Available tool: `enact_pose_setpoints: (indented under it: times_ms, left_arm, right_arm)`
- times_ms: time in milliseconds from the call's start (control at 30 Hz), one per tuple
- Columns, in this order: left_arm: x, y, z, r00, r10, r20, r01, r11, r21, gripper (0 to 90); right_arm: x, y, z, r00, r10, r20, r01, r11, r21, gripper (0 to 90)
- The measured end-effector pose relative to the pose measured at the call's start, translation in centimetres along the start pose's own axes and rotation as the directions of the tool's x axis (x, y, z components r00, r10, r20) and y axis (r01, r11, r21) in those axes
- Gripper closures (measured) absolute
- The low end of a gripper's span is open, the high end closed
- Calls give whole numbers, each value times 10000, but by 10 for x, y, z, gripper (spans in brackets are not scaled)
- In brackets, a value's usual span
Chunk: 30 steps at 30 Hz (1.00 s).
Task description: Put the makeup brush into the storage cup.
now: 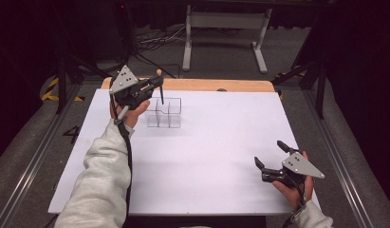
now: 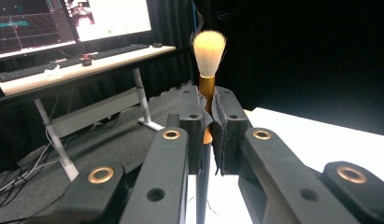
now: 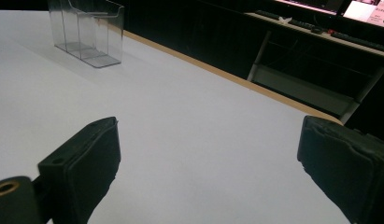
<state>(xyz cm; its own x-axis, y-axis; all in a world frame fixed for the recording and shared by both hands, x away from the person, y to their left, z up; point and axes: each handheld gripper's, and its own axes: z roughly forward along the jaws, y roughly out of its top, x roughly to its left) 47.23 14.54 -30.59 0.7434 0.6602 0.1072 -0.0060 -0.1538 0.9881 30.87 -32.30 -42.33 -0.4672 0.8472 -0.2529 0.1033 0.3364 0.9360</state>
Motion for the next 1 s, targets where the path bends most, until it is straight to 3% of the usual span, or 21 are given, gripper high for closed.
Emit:
enact_pose_setpoints:
  times_ms: [100,133,267,1000]
  left_arm:
    - [3,-2,5,10000,50,-6,-50,9999,100,833]
    - [5,-4,7,9997,3,230,-1,9999,-115,833]
    - [9,-9,11,9995,-24,329,28,9999,-109,833]
    - [25,-36,34,9993,-352,-160,363,9966,739,833]
  right_arm:
    - [0,0,0,10000,-10,-5,10,10000,-3,66]
    - [1,0,0,10000,-6,-44,6,10000,-10,66]
    - [1,0,1,10000,0,-69,0,10000,14,67]
    - [0,-1,0,9999,-4,-165,4,10000,36,70]
